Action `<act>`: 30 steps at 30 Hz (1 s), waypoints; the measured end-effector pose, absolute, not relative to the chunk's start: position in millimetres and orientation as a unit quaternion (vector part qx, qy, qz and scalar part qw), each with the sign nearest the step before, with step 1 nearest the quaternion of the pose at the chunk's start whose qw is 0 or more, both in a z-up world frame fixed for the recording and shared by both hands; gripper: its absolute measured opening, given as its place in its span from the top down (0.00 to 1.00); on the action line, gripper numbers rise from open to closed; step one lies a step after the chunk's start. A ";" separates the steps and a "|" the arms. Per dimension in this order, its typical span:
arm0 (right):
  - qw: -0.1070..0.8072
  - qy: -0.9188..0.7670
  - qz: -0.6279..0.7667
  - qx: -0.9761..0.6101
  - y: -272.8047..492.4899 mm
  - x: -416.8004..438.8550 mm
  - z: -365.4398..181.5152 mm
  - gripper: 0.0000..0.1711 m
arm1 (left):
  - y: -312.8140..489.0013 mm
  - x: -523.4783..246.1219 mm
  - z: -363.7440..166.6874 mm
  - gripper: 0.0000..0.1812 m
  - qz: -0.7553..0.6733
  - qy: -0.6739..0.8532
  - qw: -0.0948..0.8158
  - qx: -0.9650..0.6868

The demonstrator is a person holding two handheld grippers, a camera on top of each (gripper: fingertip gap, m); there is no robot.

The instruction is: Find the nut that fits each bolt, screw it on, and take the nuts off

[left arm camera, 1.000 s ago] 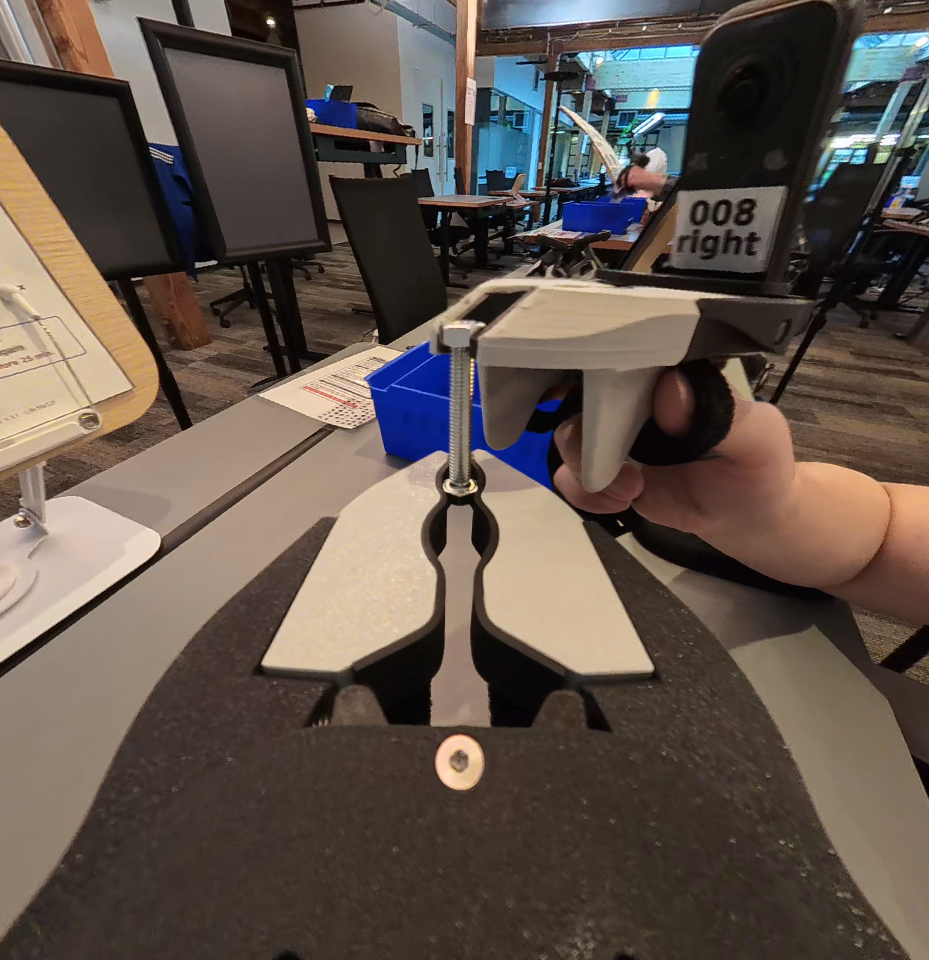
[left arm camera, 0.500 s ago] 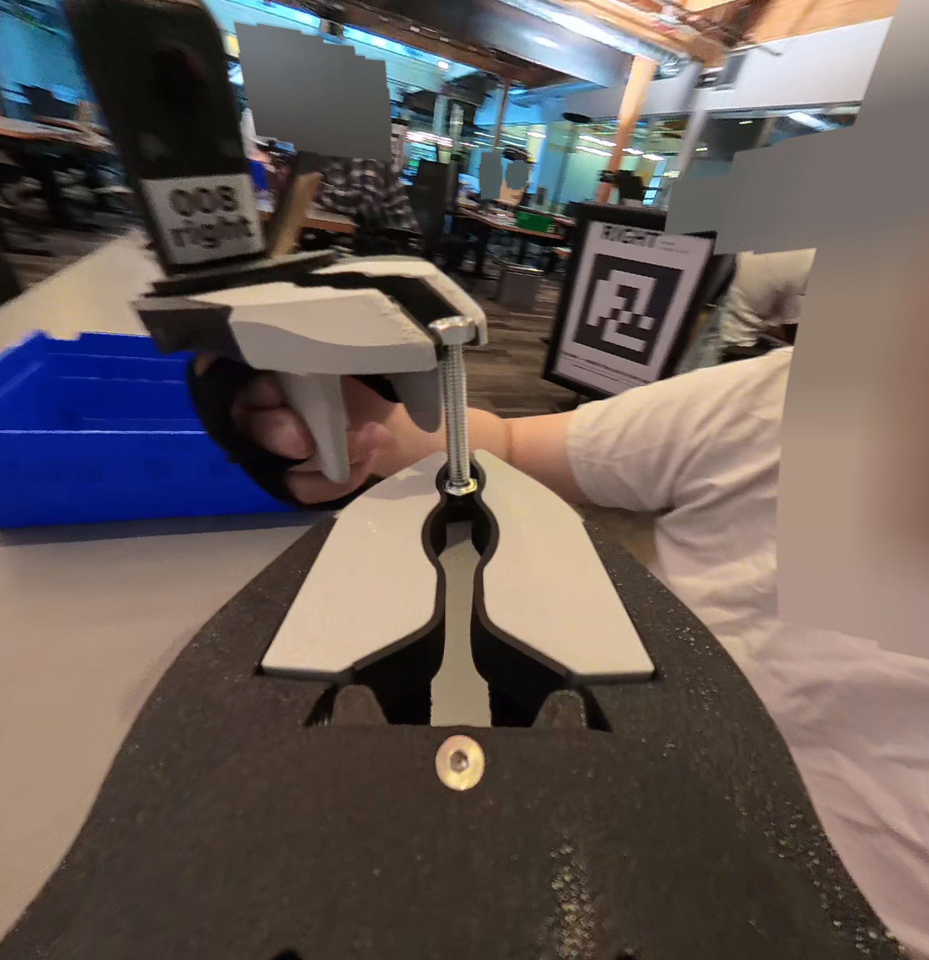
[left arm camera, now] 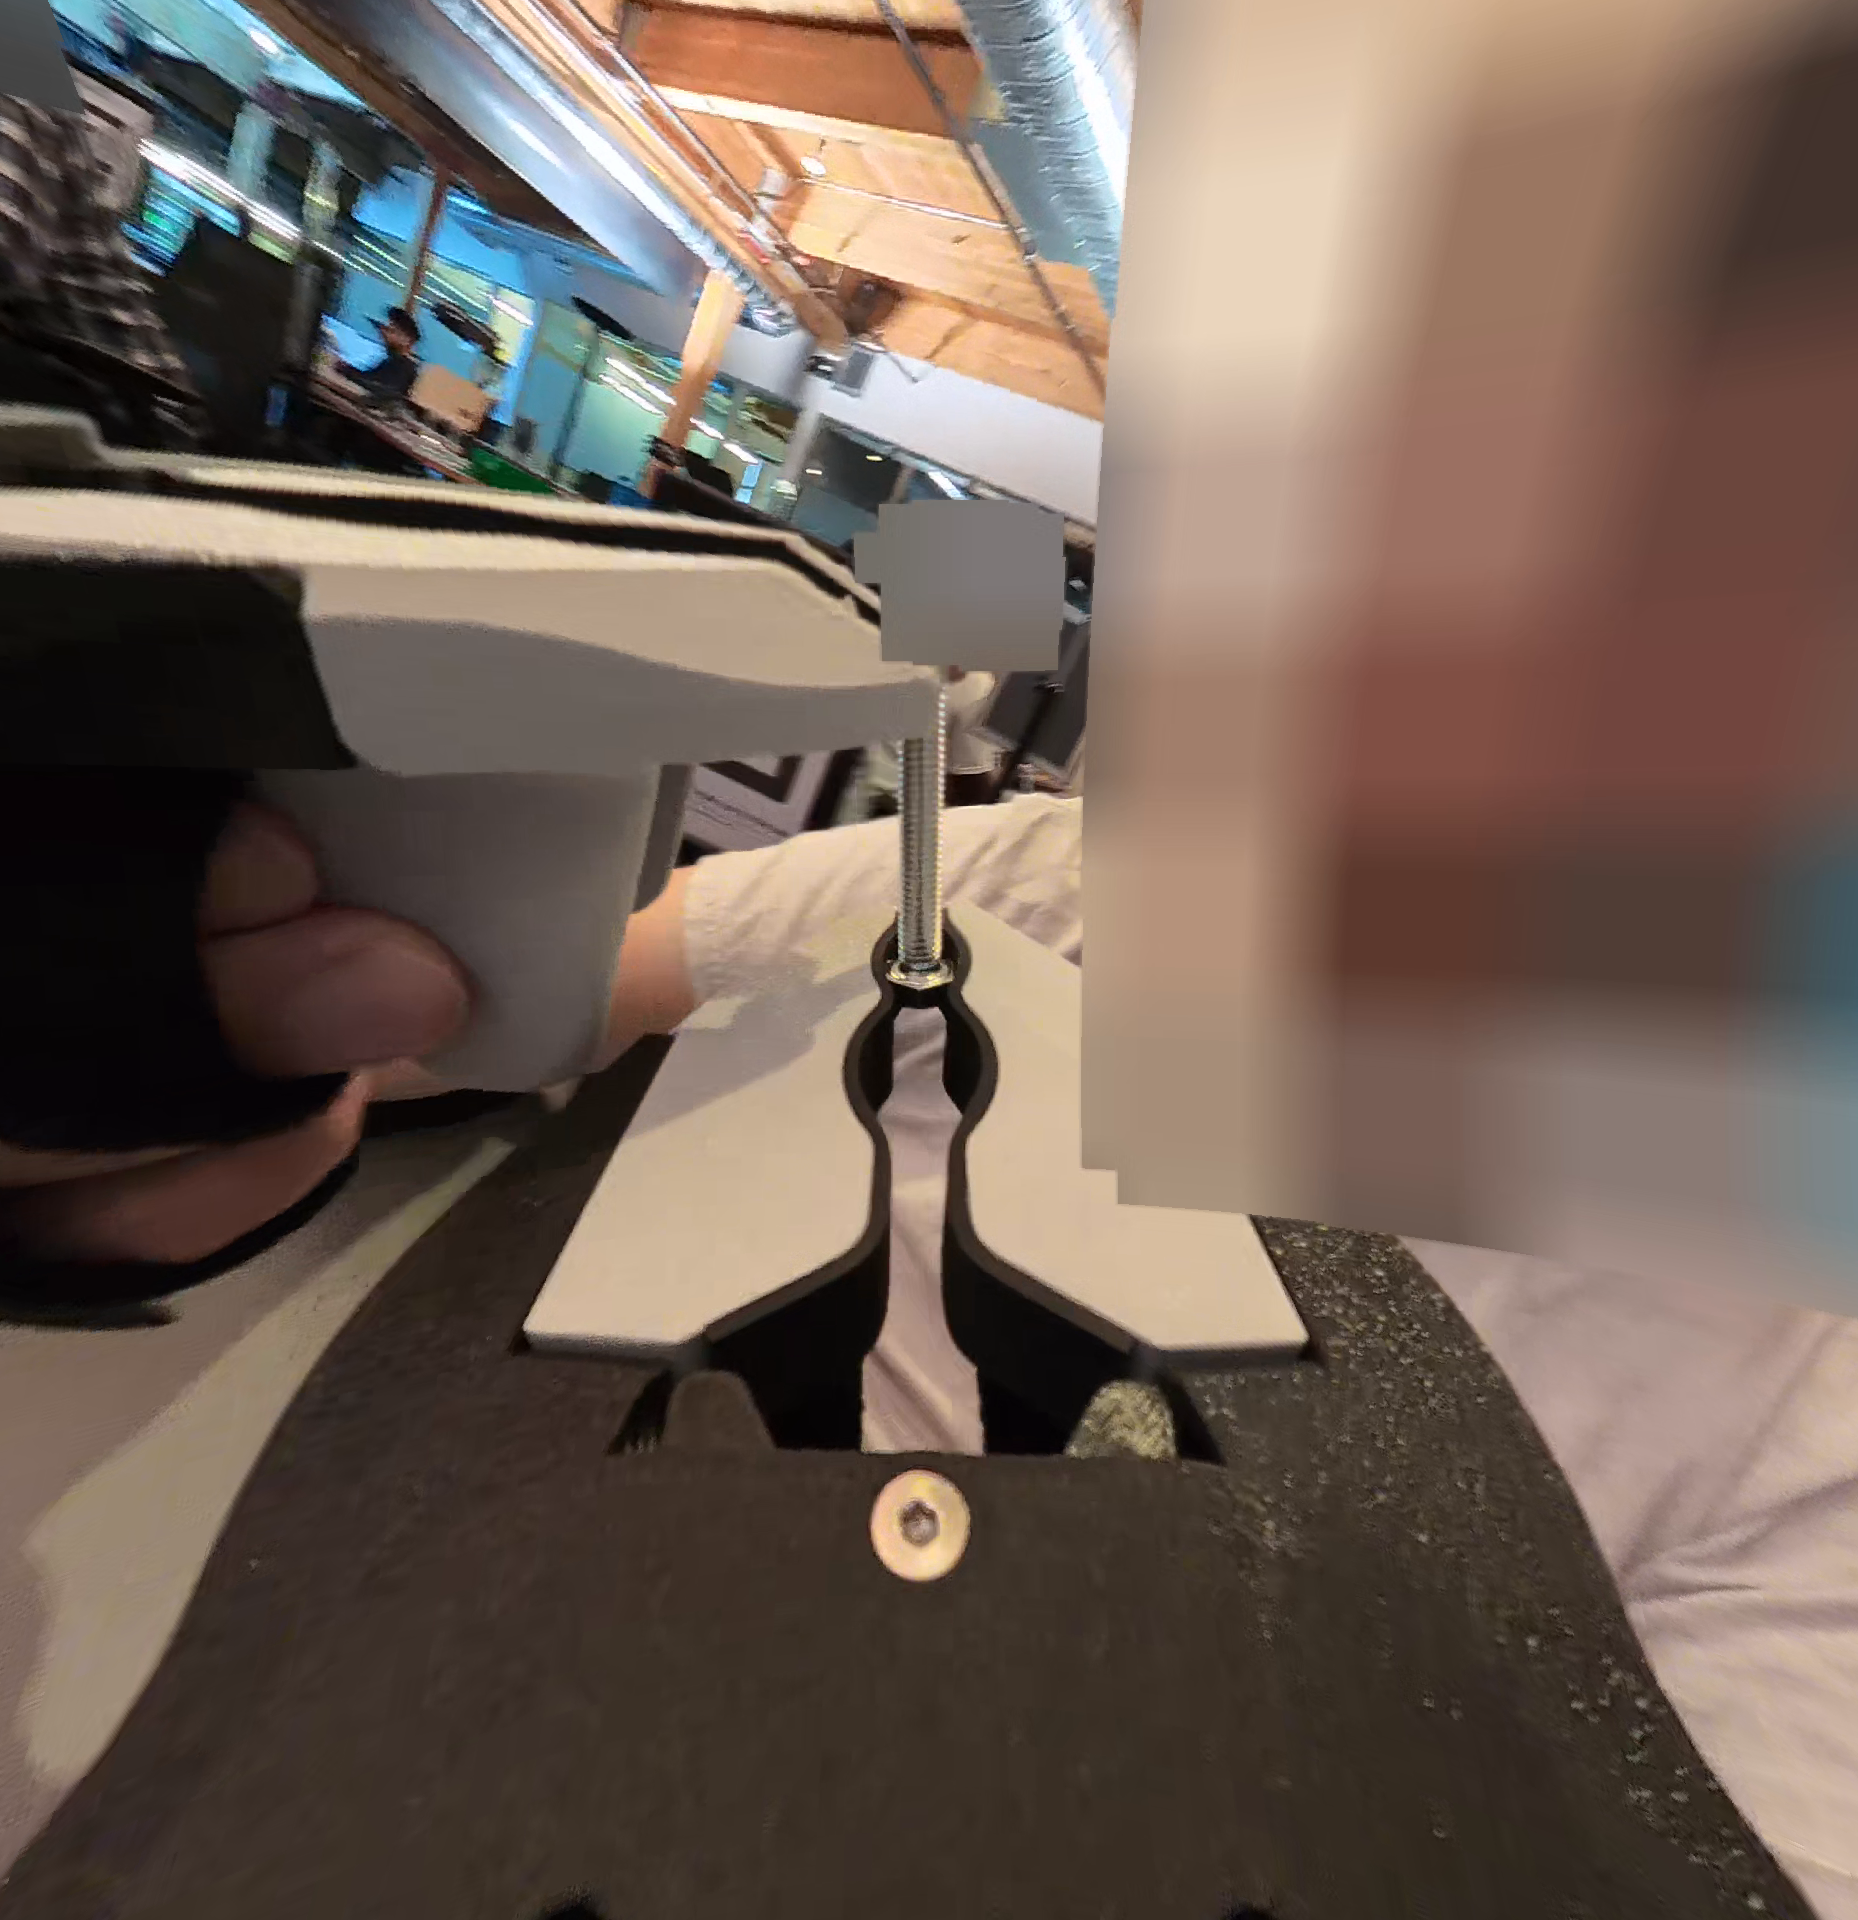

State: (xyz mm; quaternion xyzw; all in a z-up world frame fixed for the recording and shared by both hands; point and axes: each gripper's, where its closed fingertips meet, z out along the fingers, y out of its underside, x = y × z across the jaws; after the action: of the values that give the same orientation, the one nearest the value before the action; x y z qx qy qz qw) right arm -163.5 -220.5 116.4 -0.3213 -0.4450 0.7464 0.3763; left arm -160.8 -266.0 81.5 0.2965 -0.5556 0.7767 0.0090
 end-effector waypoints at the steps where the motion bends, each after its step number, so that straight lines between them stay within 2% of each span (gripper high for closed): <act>1: 0.379 -0.449 0.745 -0.317 -222.2 -164.0 115.8 0.95 | -268.8 -163.4 82.3 0.98 0.781 -0.552 0.031 0.290; 5: 0.386 -0.453 0.743 -0.307 -225.2 -163.9 117.4 0.95 | -270.7 -162.1 82.9 0.98 0.778 -0.559 0.011 0.288; 13: 0.423 -0.460 0.725 -0.290 -229.8 -161.7 124.6 0.95 | -275.9 -166.0 85.4 0.98 0.786 -0.550 0.045 0.277; 22: 0.452 -0.459 0.691 -0.327 -217.4 -155.6 126.5 0.95 | -264.8 -159.7 79.3 0.98 0.762 -0.572 -0.013 0.304; 26: 0.522 -0.479 0.543 -0.451 -190.6 -131.7 130.0 0.95 | -245.6 -152.0 75.0 0.98 0.719 -0.591 -0.089 0.355; 28: 0.569 -0.465 0.385 -0.558 -161.6 -83.8 125.6 0.95 | -233.7 -148.6 72.4 0.98 0.681 -0.607 -0.144 0.384; 30: 0.539 -0.413 0.201 -0.706 -132.4 -7.7 92.6 0.94 | -220.0 -145.0 65.6 0.98 0.622 -0.632 -0.208 0.414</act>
State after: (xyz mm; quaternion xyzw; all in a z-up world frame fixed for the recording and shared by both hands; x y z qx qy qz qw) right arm -7.7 -132.4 92.6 -0.7058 -0.4133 0.2007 0.5392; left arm -145.0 -220.0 65.6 0.4137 -0.6317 0.6217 -0.2082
